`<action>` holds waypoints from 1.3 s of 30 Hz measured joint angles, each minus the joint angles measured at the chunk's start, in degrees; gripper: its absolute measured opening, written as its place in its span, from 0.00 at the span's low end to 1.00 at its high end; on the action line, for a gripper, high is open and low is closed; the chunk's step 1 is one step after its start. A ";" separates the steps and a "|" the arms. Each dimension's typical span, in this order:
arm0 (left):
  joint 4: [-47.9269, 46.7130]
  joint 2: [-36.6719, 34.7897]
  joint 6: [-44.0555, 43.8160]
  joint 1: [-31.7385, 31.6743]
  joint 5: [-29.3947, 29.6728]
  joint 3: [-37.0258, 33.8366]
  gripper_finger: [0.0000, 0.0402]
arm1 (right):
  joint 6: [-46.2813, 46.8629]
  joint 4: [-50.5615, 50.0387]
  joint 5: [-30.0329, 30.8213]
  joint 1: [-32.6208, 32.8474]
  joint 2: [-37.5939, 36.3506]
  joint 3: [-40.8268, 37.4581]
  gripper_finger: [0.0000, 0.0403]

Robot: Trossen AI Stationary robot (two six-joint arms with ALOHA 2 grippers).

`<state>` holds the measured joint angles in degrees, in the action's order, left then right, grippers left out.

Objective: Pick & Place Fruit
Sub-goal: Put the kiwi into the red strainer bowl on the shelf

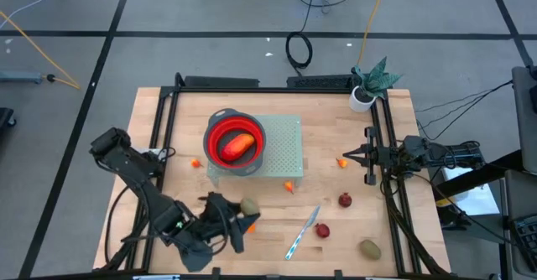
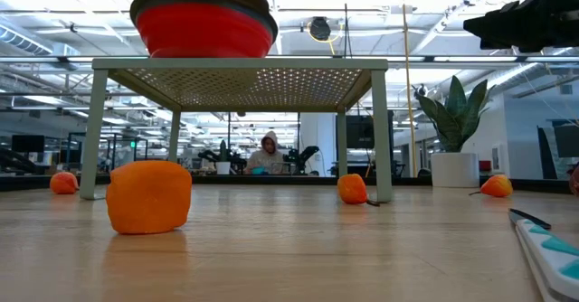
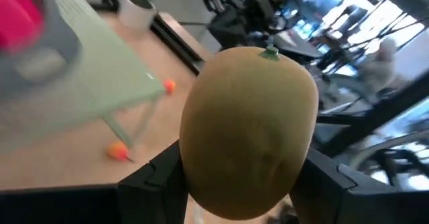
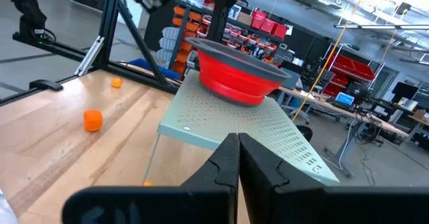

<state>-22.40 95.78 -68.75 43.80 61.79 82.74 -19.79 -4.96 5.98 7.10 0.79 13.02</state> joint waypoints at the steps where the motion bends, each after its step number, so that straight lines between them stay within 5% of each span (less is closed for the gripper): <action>1: -1.15 -0.55 0.99 -0.67 -0.10 0.00 0.49 | 0.00 0.01 0.01 0.00 -0.01 0.00 0.00; 23: -21.01 -12.13 26.36 -23.98 -18.93 0.00 0.49 | 1.05 -0.03 0.00 0.00 -0.01 0.00 0.00; 39: -37.50 -14.97 29.61 -38.56 -35.09 -0.02 0.49 | 1.09 0.03 0.00 0.01 -0.01 -1.60 0.00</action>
<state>-59.91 80.81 -39.13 5.24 26.69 82.72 -18.70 -4.93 5.98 7.11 0.78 11.41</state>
